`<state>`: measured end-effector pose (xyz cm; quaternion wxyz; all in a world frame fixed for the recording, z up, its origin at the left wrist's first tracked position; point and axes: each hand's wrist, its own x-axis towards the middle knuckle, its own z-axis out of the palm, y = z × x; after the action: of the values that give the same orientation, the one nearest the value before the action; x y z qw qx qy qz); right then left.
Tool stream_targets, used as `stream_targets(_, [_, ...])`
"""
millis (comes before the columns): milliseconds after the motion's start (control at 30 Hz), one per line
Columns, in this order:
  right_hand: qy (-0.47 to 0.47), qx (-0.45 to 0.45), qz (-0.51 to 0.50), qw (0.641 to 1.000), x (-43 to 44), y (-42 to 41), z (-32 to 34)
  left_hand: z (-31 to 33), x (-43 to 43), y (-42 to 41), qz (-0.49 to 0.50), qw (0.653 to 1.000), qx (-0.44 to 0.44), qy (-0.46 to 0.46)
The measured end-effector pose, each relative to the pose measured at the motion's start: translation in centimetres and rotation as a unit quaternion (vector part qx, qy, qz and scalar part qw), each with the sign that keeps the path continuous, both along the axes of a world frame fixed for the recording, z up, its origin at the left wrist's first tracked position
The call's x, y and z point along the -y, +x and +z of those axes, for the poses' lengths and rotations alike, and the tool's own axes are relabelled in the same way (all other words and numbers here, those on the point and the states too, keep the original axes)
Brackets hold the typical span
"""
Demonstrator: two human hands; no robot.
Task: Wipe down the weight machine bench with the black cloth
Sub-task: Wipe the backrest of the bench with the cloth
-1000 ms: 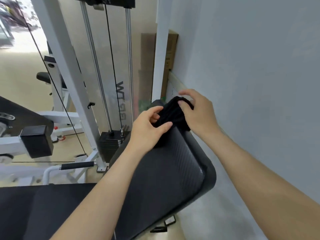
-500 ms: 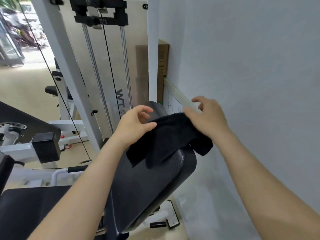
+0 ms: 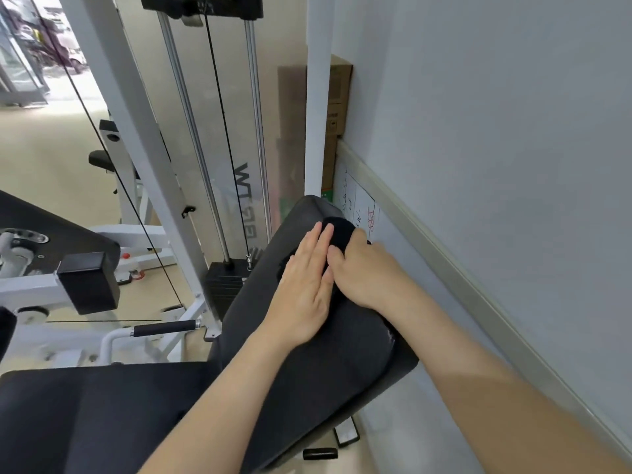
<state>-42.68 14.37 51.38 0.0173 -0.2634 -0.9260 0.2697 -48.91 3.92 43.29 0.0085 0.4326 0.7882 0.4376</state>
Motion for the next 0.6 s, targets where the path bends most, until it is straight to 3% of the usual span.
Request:
stream_targets(200, [0.001, 0.064, -0.015, 0.998, -2.0, -9.8, 0.3, 0.1, -2.1, -7.9, 0.021, 0.999, 0.017, 0.041])
stream_targets(333, [0.018, 0.060, 0.023, 0.998, -2.9, -14.4, 0.7, 0.2, -3.3, -12.5, 0.004, 0.995, 0.088, 0.057])
stream_targets(400, [-0.008, 0.072, 0.036, 0.997, -3.1, -16.6, 1.0, 0.3, -3.9, -14.5, 0.036, 0.986, 0.153, 0.050])
stream_targets(467, [-0.016, 0.090, 0.033, 0.995, -3.3, -17.7, 1.1, -0.2, -4.4, -16.3, 0.104, 0.982, 0.153, 0.026])
stream_targets(533, [-0.031, 0.059, 0.046, 0.997, -4.1, -17.6, 0.5, -0.3, -4.4, -17.2, 0.150, 0.983, 0.111, -0.004])
stream_targets(600, [-0.078, -0.030, 0.035, 0.996, -4.3, -15.7, 0.4, 0.4, -4.2, -16.0, 0.149, 0.979, 0.134, 0.038])
